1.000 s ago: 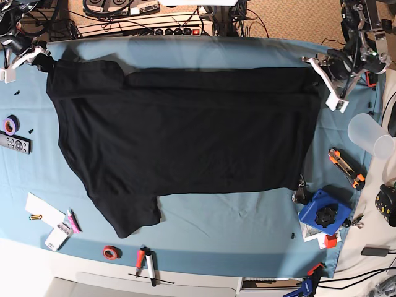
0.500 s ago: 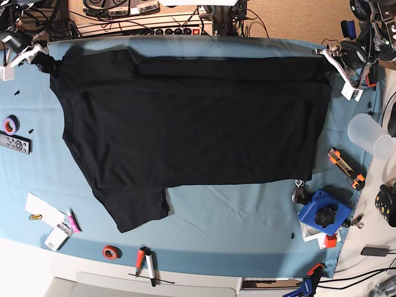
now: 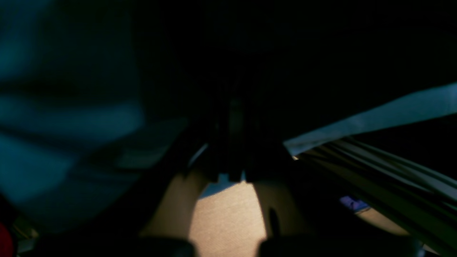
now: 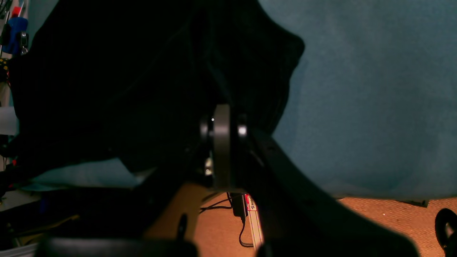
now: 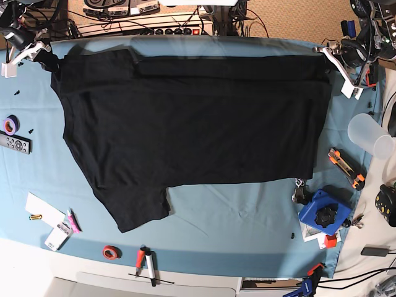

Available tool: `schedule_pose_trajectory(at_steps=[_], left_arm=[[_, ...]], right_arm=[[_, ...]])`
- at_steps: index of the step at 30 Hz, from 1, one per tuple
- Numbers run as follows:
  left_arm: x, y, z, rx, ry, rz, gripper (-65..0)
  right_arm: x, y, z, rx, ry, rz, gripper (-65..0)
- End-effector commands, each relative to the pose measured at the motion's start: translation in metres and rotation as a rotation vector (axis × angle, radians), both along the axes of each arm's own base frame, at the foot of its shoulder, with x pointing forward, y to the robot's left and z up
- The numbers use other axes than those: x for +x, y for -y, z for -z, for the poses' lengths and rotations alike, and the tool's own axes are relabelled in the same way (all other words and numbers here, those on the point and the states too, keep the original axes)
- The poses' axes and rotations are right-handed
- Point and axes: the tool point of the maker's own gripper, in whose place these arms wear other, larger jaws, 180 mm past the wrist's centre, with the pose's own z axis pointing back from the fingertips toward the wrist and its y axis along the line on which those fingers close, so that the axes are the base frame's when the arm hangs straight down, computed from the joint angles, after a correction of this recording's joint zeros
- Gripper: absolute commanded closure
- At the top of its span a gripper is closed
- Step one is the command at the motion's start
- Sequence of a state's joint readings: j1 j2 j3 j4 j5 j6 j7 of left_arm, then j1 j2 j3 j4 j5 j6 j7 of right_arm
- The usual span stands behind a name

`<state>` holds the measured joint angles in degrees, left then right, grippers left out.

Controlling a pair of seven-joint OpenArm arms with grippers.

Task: Layout the t-shirt on the table in an organized manner, then fold the t-shirt properly
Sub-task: 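Release the shirt edge and lift both grippers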

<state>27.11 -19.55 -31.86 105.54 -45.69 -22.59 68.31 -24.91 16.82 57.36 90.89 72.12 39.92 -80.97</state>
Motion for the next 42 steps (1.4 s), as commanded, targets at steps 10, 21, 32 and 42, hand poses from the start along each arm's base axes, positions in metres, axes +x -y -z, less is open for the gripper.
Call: schedule_pose_trajectory(at_steps=[10, 21, 32, 42], left_arm=[[-0.013, -0.004, -0.001, 0.034, -0.065, 0.041, -23.2], [0.001, 0.007, -0.049, 0.172, 0.107, 0.135, -23.2], [0.059, 0.006, -0.108, 0.277, 0.514, 0.102, -20.9], [0.101, -0.017, -0.106, 0.298, 0.555, 0.039, -22.7]], right_arm=[[0.011, 0.009, -0.021, -0.028, 0.063, -0.015, -5.7], [0.023, 0.043, -0.081, -0.083, 0.227, 0.009, -10.7], [0.063, 0.074, -0.100, -0.251, 0.242, 0.056, -16.4], [0.163, 0.082, -0.085, -0.396, 0.244, 0.047, -16.3]])
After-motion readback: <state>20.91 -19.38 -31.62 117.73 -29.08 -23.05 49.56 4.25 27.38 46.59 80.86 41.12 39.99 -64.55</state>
